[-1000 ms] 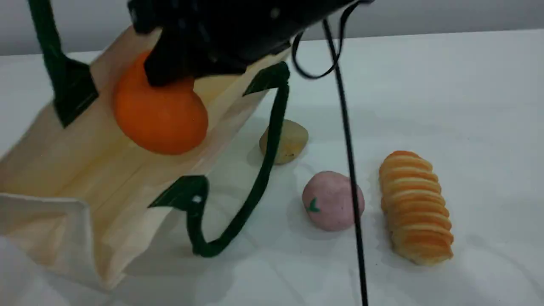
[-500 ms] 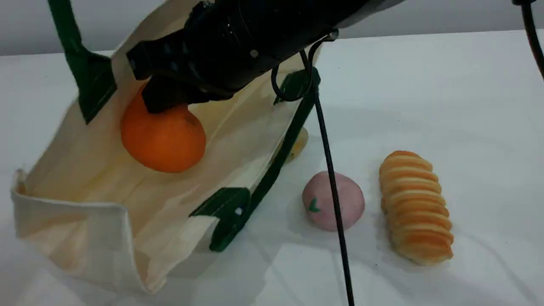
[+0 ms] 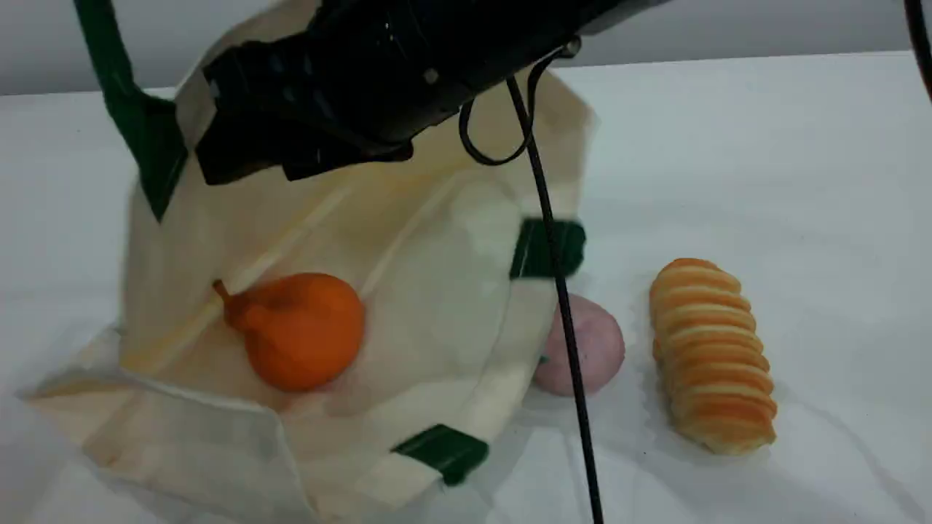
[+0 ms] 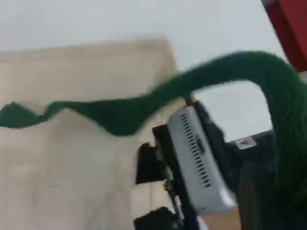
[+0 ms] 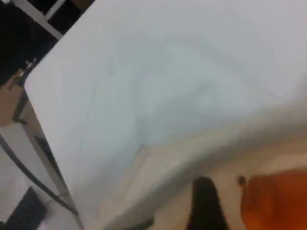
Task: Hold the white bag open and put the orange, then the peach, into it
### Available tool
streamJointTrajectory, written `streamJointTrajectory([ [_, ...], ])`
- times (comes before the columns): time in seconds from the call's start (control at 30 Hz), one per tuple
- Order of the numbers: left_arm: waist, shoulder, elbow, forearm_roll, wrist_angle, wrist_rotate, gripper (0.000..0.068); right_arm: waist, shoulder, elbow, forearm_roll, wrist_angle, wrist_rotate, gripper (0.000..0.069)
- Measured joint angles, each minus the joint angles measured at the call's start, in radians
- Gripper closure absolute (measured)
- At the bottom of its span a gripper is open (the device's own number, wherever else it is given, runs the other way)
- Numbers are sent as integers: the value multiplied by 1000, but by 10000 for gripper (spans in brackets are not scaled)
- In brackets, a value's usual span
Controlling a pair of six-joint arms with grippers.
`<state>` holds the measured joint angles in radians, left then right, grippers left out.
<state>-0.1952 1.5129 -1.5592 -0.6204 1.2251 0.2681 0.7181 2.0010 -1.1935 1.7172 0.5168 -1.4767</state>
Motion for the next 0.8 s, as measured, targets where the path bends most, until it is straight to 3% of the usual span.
streamJointTrajectory([
  [0.1, 0, 0, 0, 0, -2, 9, 624, -8, -35, 0, -99, 8, 53, 213],
  [0.27, 0, 0, 0, 2, -2, 9, 624, -70, -112, 25, -326, 31, 223, 207],
  [0.6, 2, -2, -21, 67, -3, 8, 624, -283, -164, 30, -891, 262, 697, 206],
  [0.8, 3, -3, -44, 80, -4, 1, 624, -293, -145, 30, -1045, 255, 771, 206],
])
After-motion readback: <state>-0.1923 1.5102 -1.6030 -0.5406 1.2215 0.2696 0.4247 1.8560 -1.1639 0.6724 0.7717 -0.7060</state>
